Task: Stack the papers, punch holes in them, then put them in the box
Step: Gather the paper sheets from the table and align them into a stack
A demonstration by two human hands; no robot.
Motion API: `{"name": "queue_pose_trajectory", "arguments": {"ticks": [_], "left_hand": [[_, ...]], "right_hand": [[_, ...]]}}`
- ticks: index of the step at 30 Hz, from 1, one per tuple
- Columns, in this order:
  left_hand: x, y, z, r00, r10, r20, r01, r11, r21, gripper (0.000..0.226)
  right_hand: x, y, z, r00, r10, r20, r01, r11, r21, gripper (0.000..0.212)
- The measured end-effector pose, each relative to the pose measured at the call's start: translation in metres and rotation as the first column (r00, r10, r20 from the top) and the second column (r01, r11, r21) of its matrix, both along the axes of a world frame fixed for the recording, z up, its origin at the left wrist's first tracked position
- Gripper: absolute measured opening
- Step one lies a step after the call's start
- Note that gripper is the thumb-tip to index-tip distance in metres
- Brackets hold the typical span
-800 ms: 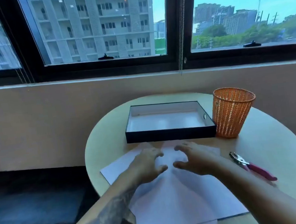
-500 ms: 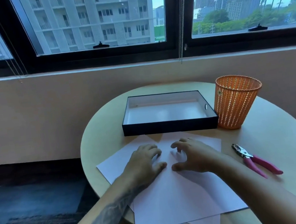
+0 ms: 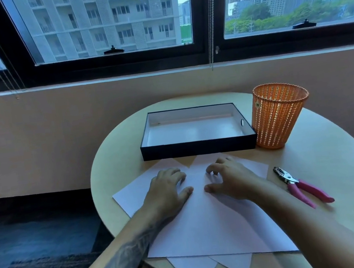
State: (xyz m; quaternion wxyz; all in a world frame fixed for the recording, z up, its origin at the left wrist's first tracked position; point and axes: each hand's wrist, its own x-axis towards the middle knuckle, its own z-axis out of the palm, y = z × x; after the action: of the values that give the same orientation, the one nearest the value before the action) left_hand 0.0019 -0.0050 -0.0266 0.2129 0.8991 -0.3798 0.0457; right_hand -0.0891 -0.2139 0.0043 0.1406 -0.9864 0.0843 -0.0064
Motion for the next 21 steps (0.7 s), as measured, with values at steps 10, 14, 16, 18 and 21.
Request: {"name": "queue_pose_trajectory", "arguments": {"ticks": [10,14,16,18,21], "left_hand": [[-0.001,-0.001,-0.003,1.000,0.015,-0.011,-0.015,0.999,-0.038,0.046],[-0.002,0.001,-0.005,0.999,0.033,-0.007,-0.034,0.998,-0.061,0.050],[-0.001,0.004,-0.002,0.999,0.044,-0.029,-0.046,0.996,-0.081,0.056],[0.004,0.009,0.003,0.996,0.067,-0.067,-0.078,0.983,-0.165,0.062],[0.016,0.018,0.015,0.968,0.130,-0.216,-0.208,0.894,-0.396,0.060]], "right_hand": [[0.004,0.004,0.008,0.999,-0.015,-0.041,0.018,0.997,0.077,0.069],[0.007,0.011,0.014,0.995,-0.042,-0.088,0.048,0.996,0.069,0.059],[0.007,0.009,0.019,0.996,-0.013,-0.088,0.020,0.997,0.077,0.038],[0.007,-0.002,0.025,0.999,-0.035,-0.032,0.040,0.986,0.163,0.008],[0.004,-0.022,0.035,0.986,-0.154,0.058,0.112,0.888,0.446,0.014]]}}
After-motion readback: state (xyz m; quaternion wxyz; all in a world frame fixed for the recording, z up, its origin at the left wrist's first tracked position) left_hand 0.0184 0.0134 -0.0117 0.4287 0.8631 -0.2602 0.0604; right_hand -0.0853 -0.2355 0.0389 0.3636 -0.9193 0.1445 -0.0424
